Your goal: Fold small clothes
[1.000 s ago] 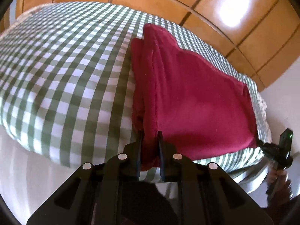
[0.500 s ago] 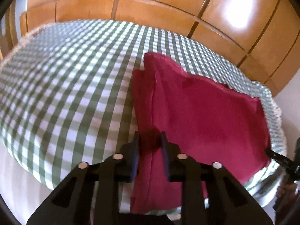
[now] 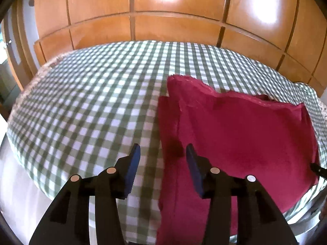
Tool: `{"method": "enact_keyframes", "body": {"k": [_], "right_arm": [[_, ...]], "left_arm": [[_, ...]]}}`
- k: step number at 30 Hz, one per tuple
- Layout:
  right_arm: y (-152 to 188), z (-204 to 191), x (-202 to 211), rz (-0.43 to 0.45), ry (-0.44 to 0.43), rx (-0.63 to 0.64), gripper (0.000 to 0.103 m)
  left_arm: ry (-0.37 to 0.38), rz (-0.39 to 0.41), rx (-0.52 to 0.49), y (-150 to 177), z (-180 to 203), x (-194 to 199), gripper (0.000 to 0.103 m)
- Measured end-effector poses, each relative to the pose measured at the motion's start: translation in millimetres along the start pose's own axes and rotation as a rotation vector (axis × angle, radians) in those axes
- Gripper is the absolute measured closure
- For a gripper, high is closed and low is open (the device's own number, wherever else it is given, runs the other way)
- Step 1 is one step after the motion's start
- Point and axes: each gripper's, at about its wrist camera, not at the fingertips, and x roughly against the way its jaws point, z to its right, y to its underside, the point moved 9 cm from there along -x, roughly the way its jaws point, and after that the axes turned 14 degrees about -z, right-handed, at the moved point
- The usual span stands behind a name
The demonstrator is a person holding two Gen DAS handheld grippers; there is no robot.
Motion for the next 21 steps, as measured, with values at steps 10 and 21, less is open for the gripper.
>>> {"method": "enact_keyframes", "body": {"k": [10, 21], "right_arm": [[0, -7, -4, 0.005, 0.025, 0.022, 0.038], [0, -9, -6, 0.009, 0.03, 0.026, 0.032]], "left_arm": [[-0.014, 0.035, -0.018, -22, -3, 2, 0.057], [-0.013, 0.033, -0.052, -38, 3, -10, 0.057]]}}
